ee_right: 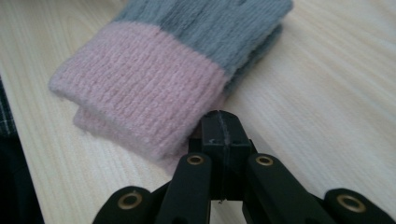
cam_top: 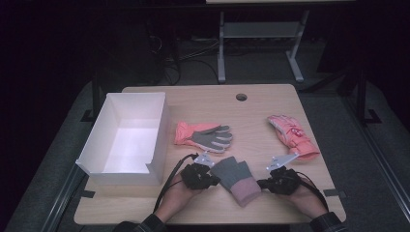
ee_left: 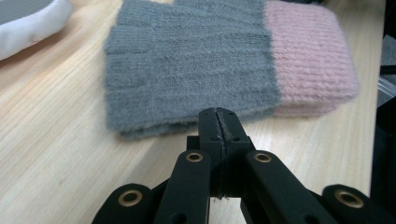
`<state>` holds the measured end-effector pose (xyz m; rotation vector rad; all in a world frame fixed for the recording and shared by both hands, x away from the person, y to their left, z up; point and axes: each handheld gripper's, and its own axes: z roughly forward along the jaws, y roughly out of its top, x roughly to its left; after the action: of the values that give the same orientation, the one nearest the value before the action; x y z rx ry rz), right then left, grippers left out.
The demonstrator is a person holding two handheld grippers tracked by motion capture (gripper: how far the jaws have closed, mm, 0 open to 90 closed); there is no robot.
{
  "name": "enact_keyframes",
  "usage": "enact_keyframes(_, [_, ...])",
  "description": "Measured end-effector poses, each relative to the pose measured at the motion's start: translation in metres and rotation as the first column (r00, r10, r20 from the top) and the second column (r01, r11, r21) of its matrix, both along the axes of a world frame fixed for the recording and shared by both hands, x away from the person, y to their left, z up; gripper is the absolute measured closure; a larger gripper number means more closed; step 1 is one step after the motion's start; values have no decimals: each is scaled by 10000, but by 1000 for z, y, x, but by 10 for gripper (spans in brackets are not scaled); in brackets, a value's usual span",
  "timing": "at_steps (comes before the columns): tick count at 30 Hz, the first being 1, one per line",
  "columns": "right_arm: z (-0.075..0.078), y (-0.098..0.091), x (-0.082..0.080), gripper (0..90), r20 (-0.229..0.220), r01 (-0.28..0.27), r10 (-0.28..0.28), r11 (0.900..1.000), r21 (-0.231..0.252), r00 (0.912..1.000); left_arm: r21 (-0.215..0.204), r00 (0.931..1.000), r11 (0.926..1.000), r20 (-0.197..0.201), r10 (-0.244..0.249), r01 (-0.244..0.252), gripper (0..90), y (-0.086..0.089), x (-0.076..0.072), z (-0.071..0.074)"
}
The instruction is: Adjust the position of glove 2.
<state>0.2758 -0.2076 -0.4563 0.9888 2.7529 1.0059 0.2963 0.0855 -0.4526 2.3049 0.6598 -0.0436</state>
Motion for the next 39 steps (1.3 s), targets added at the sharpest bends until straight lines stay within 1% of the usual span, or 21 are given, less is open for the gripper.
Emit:
enact_keyframes(2, [-1, 2, -1, 900, -15, -82, 82, 10000, 2, 10000, 16, 10000, 10000, -13, -14, 14, 896, -2, 1, -1])
enact_keyframes(5, [0, 6, -5, 900, -141, -274, 274, 9996, 59, 9995, 111, 9998, 9997, 43, -216, 215, 896, -2, 4, -2])
enact_keyframes(6, [0, 6, -5, 900, -141, -274, 274, 9996, 59, 9995, 111, 9998, 9997, 43, -216, 215, 896, -2, 4, -2])
enact_keyframes(10, [0, 16, -10, 900, -156, -745, 747, 9971, 125, 9971, 46, 9999, 9999, 45, -110, 109, 896, -2, 9, 0])
enact_keyframes(12, [-1, 22, -13, 900, -208, -970, 974, 9951, 195, 9950, 51, 9999, 10000, 78, -82, 81, 896, 0, 14, 0])
enact_keyframes(14, [-1, 24, -14, 900, -261, -1050, 1056, 9942, 233, 9941, 30, 10000, 10000, 35, -6, 6, 896, 1, 15, 0])
enact_keyframes(17, [-2, 33, -18, 900, -270, -1434, 1444, 9890, 369, 9892, 66, 10000, 10000, 68, -48, 48, 896, 2, 20, 1])
enact_keyframes(19, [-2, 42, -21, 900, -291, -1719, 1737, 9835, 560, 9844, -60, 10000, 9999, 3, 81, -81, 896, 2, 24, 1])
enact_keyframes(21, [-2, 45, -22, 900, -296, -1809, 1827, 9819, 565, 9827, -41, 10000, 10000, 28, 42, -42, 896, 2, 26, 1])
enact_keyframes(24, [-3, 57, -24, 900, -261, -2134, 2154, 9750, 624, 9762, -62, 10000, 10000, 28, 76, -75, 896, 1, 29, 2])
enact_keyframes(25, [-3, 65, -25, 900, -276, -2238, 2262, 9720, 711, 9737, -63, 10000, 10000, 41, 77, -77, 896, 1, 31, 2])
enact_keyframes(26, [-3, 65, -25, 900, -276, -2238, 2262, 9720, 711, 9737, -63, 10000, 10000, 41, 77, -77, 896, 1, 31, 2])
enact_keyframes(27, [-3, 73, -25, 900, -298, -2319, 2348, 9696, 778, 9716, -106, 9999, 9999, 40, 98, -97, 896, 0, 34, 2])
enact_keyframes(28, [-3, 73, -25, 900, -298, -2319, 2348, 9696, 778, 9716, -106, 9999, 9999, 40, 98, -97, 896, 0, 34, 2])
enact_keyframes(30, [-5, 82, -26, 900, -231, -2494, 2518, 9654, 764, 9675, -179, 9999, 9997, -4, 169, -169, 896, -1, 37, 2])
enact_keyframes(31, [-6, 90, -25, 900, -10, -2803, 2809, 9577, 651, 9597, -102, 10000, 9999, 23, 88, -88, 896, -1, 39, 2])
enact_keyframes(33, [-7, 98, -24, 900, 85, -2928, 2928, 9543, 602, 9561, 2, 10000, 10000, 38, 8, -8, 896, -1, 41, 3])
enact_keyframes(34, [-7, 98, -24, 900, 85, -2928, 2928, 9543, 602, 9561, 2, 10000, 10000, 38, 8, -8, 896, -1, 41, 3])
enact_keyframes(35, [-7, 102, -24, 900, 135, -3032, 3029, 9511, 591, 9529, 65, 9999, 9999, 74, -78, 77, 896, -1, 42, 3])
enact_keyframes(37, [-9, 112, -24, 900, 112, -3157, 3156, 9470, 597, 9488, -7, 10000, 10000, 58, -13, 13, 896, -2, 41, 3])
enact_keyframes(39, [-8, 114, -24, 900, 56, -3153, 3155, 9471, 604, 9489, -44, 10000, 10000, 21, -14, 14, 896, -1, 41, 4])
